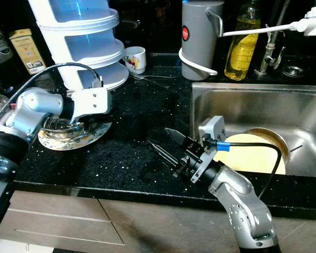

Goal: Kitchen organization

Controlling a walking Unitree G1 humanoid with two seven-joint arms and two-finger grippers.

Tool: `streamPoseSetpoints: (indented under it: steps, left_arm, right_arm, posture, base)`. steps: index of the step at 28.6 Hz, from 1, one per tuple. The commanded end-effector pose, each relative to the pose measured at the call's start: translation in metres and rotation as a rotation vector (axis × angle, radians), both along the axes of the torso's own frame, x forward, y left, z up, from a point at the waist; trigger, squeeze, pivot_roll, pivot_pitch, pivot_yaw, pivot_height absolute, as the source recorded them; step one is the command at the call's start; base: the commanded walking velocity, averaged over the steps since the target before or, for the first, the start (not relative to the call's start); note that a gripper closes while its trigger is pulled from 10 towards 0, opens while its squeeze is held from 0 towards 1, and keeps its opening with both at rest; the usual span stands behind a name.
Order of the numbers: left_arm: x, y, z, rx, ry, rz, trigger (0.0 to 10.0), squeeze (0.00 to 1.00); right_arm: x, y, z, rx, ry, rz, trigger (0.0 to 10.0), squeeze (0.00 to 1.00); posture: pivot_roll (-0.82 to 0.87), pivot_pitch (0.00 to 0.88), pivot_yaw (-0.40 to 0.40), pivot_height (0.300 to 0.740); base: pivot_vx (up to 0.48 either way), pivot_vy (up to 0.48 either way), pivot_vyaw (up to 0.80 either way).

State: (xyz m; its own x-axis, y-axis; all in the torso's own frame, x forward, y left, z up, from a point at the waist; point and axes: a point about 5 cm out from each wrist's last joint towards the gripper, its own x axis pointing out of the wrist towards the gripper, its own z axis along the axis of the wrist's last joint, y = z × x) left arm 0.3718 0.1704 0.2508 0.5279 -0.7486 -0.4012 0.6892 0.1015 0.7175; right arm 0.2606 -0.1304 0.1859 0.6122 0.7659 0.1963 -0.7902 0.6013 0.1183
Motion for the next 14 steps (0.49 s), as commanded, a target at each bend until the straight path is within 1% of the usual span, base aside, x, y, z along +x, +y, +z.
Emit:
streamPoseSetpoints:
  steps: [1,4,5,6,7,11,14]
  left_arm:
    - [0.0,-0.003,0.005,0.015,-0.021,-0.014,0.0,0.0]
    - [0.001,-0.005,0.01,0.012,-0.049,-0.015,0.0,0.0]
    - [0.001,-0.006,0.016,-0.001,-0.079,-0.011,0.0,0.0]
    - [0.001,-0.006,0.016,-0.001,-0.079,-0.011,0.0,0.0]
    - [0.002,-0.007,0.024,-0.025,-0.109,-0.005,0.0,0.0]
    - [0.0,-0.009,0.041,-0.078,-0.167,-0.002,0.0,0.0]
    - [-0.002,-0.009,0.048,-0.108,-0.189,-0.002,0.0,0.0]
  right_arm:
    - [0.001,0.001,-0.002,-0.006,0.002,-0.004,10.0,0.0]
    - [0.002,0.001,-0.002,-0.006,0.001,-0.004,10.0,0.0]
    - [0.002,0.001,-0.002,-0.005,0.0,-0.003,10.0,0.0]
    - [0.002,0.001,-0.002,-0.005,0.0,-0.003,10.0,0.0]
    - [0.002,0.002,-0.001,-0.004,0.0,-0.003,10.0,0.0]
    - [0.002,0.002,-0.002,-0.004,0.0,-0.004,10.0,0.0]
    - [0.003,0.002,-0.002,-0.004,0.0,-0.004,10.0,0.0]
  posture:
    - [-0.09,0.0,0.008,0.74]
    - [-0.09,0.0,0.009,0.74]
    - [-0.09,0.0,0.012,0.74]
    - [-0.09,0.0,0.012,0.74]
    - [-0.08,0.0,0.011,0.74]
    - [-0.08,0.0,0.011,0.74]
    - [-0.08,0.0,0.012,0.74]
  base:
    - [0.0,0.0,0.0]
    - [0.0,0.0,0.0]
    - [0.0,0.0,0.0]
    - [0.0,0.0,0.0]
    - [0.0,0.0,0.0]
    - [0.0,0.0,0.0]
    - [0.0,0.0,0.0]
